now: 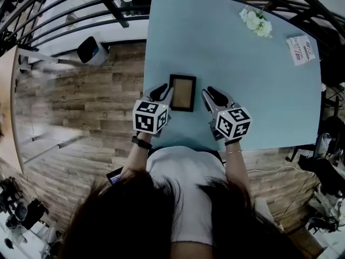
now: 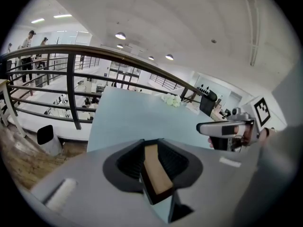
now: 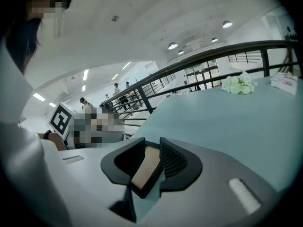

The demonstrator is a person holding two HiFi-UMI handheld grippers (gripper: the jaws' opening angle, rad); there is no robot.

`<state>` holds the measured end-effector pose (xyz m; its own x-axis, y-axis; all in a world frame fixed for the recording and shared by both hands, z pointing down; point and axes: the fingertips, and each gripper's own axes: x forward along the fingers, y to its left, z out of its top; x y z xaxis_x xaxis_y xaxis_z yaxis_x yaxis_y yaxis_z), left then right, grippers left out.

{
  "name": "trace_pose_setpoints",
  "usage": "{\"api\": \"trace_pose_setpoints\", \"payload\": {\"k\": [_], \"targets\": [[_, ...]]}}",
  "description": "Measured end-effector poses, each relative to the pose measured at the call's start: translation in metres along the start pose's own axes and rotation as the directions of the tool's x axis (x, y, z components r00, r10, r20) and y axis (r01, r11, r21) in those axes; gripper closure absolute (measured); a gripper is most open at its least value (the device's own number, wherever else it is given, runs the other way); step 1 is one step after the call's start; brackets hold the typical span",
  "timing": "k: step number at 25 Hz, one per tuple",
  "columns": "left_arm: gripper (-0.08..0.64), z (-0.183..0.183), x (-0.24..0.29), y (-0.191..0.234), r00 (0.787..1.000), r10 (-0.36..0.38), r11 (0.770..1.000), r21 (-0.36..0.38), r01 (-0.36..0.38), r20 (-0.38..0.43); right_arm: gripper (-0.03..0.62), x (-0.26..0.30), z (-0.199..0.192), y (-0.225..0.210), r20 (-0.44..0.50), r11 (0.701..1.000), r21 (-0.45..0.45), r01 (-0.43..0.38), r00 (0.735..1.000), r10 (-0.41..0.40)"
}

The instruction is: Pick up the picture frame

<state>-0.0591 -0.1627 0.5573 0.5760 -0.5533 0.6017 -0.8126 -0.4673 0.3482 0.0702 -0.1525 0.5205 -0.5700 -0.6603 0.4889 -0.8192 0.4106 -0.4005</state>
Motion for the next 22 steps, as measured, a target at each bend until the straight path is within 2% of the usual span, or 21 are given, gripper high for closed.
{"api": "trace_pose_setpoints", "payload": {"k": [6,14,22], "targets": [[0.476,-0.019,0.019,0.008,0.998,-0.006,0.999,-0.049,0.003,-0.062,0.522,0.018,-0.025,-0.011,-0.060,0.993,0.114,-0.038,0.997,0.045],[0.476,-0.043,0.032,0.017,0.993,-0.005,0.995,-0.103,-0.008,-0.118,0.522,0.038,-0.055,-0.017,-0.135,0.977,0.206,-0.056,0.987,0.085],[0.476,-0.061,0.041,0.017,0.985,-0.006,0.992,-0.125,-0.015,-0.171,0.522,0.045,-0.069,-0.021,-0.137,0.956,0.285,-0.068,0.984,0.111]]}}
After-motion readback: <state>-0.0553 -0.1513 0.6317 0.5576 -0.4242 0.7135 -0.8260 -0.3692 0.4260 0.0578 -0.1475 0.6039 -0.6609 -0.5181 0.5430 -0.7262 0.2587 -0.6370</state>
